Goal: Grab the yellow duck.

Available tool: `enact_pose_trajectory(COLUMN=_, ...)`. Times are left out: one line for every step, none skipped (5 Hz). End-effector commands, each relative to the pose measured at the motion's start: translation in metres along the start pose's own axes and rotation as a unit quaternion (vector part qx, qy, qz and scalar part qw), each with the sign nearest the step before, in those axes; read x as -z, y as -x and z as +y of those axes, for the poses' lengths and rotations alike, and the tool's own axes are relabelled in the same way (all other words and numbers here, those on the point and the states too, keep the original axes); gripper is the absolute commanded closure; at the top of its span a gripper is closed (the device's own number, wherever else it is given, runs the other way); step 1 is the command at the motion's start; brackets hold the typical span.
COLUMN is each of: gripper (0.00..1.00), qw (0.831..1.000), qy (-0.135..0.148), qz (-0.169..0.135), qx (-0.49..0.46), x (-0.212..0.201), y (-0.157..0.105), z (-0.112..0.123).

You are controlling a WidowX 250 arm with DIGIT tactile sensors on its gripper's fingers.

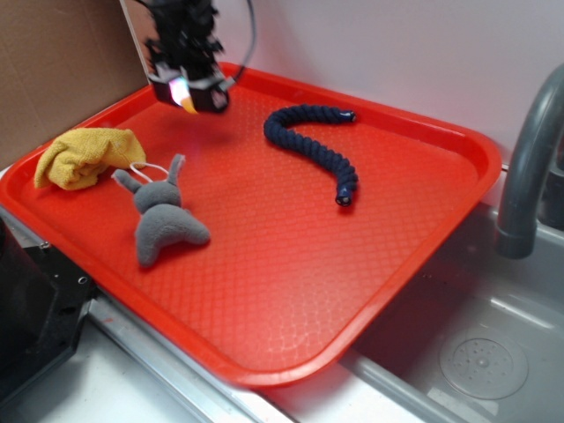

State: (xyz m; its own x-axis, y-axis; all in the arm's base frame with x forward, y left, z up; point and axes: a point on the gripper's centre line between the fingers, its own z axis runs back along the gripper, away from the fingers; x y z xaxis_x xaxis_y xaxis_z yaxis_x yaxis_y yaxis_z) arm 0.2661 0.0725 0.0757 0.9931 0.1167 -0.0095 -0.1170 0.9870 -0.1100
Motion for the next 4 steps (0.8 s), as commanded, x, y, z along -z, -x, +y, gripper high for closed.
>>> enact_pose_trajectory(gripper=1.0, qw=0.996, qy=0.013, qz=-0.07, qx=0.05, x=-0.104, y=0.051, z=-0.069)
enact_pose_trajectory(gripper=1.0, qw=0.994, qy=0.009, qz=-0.077, qx=0.081, x=-0.151, y=0.064, z=-0.094)
enact_pose_trajectory(gripper=1.0, qw=0.995, qy=0.011, qz=-0.071, qx=0.075, x=-0.154, y=0.065, z=-0.106)
enact_pose_trajectory(gripper=1.0, qw=0.995, qy=0.003, qz=-0.065, qx=0.07, x=-0.152, y=0.068, z=-0.11)
